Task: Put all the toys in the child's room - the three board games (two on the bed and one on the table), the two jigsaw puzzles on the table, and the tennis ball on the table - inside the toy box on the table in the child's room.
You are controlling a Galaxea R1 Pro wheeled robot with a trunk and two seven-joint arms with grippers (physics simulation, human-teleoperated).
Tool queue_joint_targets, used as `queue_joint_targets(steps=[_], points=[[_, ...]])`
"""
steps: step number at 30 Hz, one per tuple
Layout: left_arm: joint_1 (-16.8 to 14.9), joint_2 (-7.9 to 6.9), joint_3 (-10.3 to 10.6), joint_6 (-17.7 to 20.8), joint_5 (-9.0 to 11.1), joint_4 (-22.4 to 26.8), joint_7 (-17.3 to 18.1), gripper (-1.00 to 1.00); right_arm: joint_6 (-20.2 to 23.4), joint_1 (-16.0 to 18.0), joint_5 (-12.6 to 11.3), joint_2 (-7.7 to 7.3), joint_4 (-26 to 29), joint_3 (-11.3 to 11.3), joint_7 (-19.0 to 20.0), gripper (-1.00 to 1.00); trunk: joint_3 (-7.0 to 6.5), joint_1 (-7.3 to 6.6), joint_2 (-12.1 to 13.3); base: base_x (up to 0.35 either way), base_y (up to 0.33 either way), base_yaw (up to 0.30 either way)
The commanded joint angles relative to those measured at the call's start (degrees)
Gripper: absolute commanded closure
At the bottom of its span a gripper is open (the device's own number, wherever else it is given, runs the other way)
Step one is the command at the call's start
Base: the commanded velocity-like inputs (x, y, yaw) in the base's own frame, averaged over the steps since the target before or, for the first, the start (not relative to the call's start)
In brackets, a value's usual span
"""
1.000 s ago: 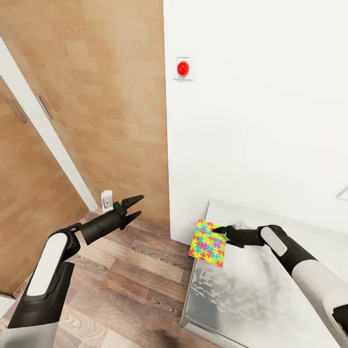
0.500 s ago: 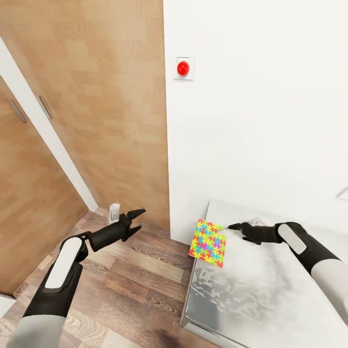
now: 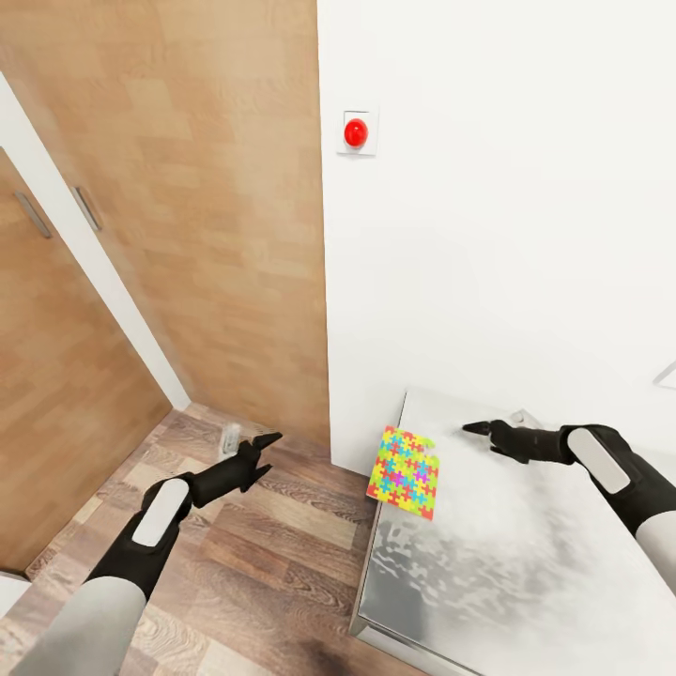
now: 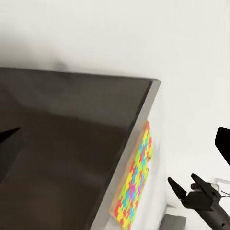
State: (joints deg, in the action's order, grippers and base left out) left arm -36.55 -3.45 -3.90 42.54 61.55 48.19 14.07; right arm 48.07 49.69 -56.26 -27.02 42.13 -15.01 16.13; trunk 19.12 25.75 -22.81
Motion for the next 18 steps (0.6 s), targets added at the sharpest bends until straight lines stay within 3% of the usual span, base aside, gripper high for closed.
queue_joint_targets(steps=[1,2,5,6,12,18], points=[[-0.6,0.02,-0.1,-0.8,-1.3,-2.4,2.1,-1.0,0.0,-0.2,0.3,-0.35,0.6,0.4,0.3,-1.0,0.1,0.03,-0.1,0.0,0.0,0.0],[-0.6,0.02,-0.1,-0.8,-1.3,-2.4,2.1,-1.0,0.0,-0.2,0.3,-0.35,0.6,0.4,0.3,-1.0,0.1,0.03,-0.1,0.0,0.0,0.0],[-1.6,0.05,0.0,-4.3,-5.1,-8.1,7.9,-1.0,0.0,-1.4,0.3,-0.97,3.0,2.4,0.2,-1.0,0.1,0.03,-0.1,0.0,0.0,0.0],[-1.6,0.05,0.0,-4.3,-5.1,-8.1,7.9,-1.0,0.0,-1.4,0.3,-0.97,3.0,2.4,0.2,-1.0,0.1,0.03,-0.1,0.0,0.0,0.0],[-2.4,0.11,0.2,-11.3,-11.5,-16.2,16.9,-1.0,0.0,-5.7,0.4,-1.86,11.1,6.6,0.0,-1.0,0.1,0.03,-0.1,0.0,0.0,0.0],[-2.7,0.37,0.2,-17.5,-14.2,-21.4,20.6,-1.0,0.2,-10.0,0.6,-2.04,20.2,9.7,-0.1,-1.0,0.1,0.03,-0.1,0.0,0.0,0.0]])
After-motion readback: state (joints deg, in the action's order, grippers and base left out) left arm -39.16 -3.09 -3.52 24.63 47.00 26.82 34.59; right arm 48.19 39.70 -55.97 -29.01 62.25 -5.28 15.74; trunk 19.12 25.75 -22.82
